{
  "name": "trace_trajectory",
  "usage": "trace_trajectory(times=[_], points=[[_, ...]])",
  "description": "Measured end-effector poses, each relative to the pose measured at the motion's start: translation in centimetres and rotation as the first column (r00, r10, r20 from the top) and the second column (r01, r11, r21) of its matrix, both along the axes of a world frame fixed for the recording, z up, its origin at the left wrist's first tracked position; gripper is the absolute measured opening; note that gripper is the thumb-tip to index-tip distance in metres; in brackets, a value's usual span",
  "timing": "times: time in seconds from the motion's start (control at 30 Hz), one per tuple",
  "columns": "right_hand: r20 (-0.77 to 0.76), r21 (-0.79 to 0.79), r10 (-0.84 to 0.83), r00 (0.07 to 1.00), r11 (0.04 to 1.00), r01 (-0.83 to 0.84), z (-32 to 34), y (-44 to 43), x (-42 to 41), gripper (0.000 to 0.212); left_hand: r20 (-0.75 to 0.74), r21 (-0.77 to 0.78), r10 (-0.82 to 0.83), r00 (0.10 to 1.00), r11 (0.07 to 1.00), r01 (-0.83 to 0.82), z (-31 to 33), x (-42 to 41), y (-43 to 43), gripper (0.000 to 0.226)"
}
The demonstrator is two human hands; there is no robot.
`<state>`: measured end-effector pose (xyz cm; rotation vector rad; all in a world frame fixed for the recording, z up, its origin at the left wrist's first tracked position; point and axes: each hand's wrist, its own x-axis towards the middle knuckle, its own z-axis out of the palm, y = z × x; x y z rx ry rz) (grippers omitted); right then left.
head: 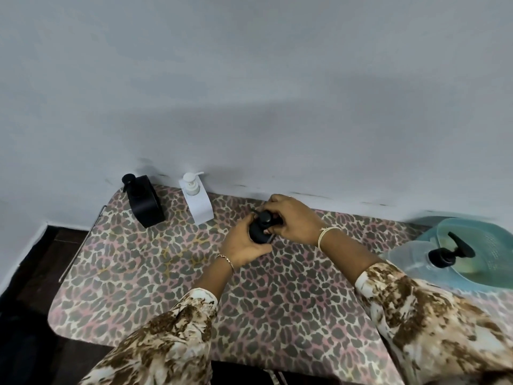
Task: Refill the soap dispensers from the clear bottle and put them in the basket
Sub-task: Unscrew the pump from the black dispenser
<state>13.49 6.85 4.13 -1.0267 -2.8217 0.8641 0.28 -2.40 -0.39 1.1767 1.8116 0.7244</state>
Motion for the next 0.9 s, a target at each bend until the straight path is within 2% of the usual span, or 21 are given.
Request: trace_trajectory(times=[0.1, 0.2, 0.3, 0.4, 0.5, 0.57, 0.63, 0.73, 0.83, 0.9], points=[[-0.087, 0.059, -0.185, 0.979, 0.980, 0.191, 0.1, -1.9, 1.6, 0.042, 0.001, 0.019, -0.016, 1.000, 1.000, 0.016, 0.1, 1.1, -0.7, 0.052], [-0.162, 0.109, -0.340, 0.927, 0.927, 0.359, -0.1, -3.7, 2.8, 0.032, 0.015, 0.017, -0.027, 1.000, 0.999, 0.027, 0.1, 2.4, -1.5, 0.059], [-0.165, 0.115, -0.336, 0.927, 0.927, 0.356, 0.1, -4.7, 4.0, 0.024, 0.049, 0.004, -0.057, 0.997, 0.998, 0.057, 0.2, 3.8, -2.5, 0.057], [-0.135, 0.076, -0.247, 0.960, 0.963, 0.258, 0.6, -5.2, 5.4, 0.017, 0.040, -0.010, -0.060, 0.997, 0.998, 0.061, 0.4, 4.8, -3.4, 0.053], [-0.108, 0.053, -0.178, 0.978, 0.981, 0.185, 1.1, -5.9, 7.0, 0.031, 0.061, -0.010, -0.066, 0.996, 0.998, 0.067, 0.5, 6.3, -4.1, 0.055], [-0.137, 0.040, -0.240, 0.961, 0.968, 0.248, 1.1, -6.8, 8.0, 0.040, 0.064, 0.003, -0.052, 0.997, 0.999, 0.052, 0.6, 7.4, -4.5, 0.052], [-0.179, 0.052, -0.364, 0.914, 0.924, 0.378, 0.7, -7.9, 8.9, 0.051, 0.068, 0.025, -0.060, 0.996, 0.998, 0.058, 0.9, 8.5, -5.0, 0.051], [-0.279, 0.028, -0.495, 0.823, 0.852, 0.522, -0.2, -9.2, 10.2, 0.046, 0.087, 0.053, -0.072, 0.994, 0.996, 0.068, 0.9, 10.2, -5.7, 0.058], [-0.327, -0.102, -0.514, 0.793, 0.853, 0.511, -0.9, -10.0, 11.7, 0.049, 0.082, 0.085, -0.071, 0.994, 0.994, 0.064, 0.6, 11.6, -6.3, 0.063], [-0.341, -0.134, -0.523, 0.781, 0.850, 0.510, -1.6, -10.6, 12.6, 0.055, 0.056, 0.114, -0.065, 0.996, 0.992, 0.058, 0.1, 12.6, -6.7, 0.060]])
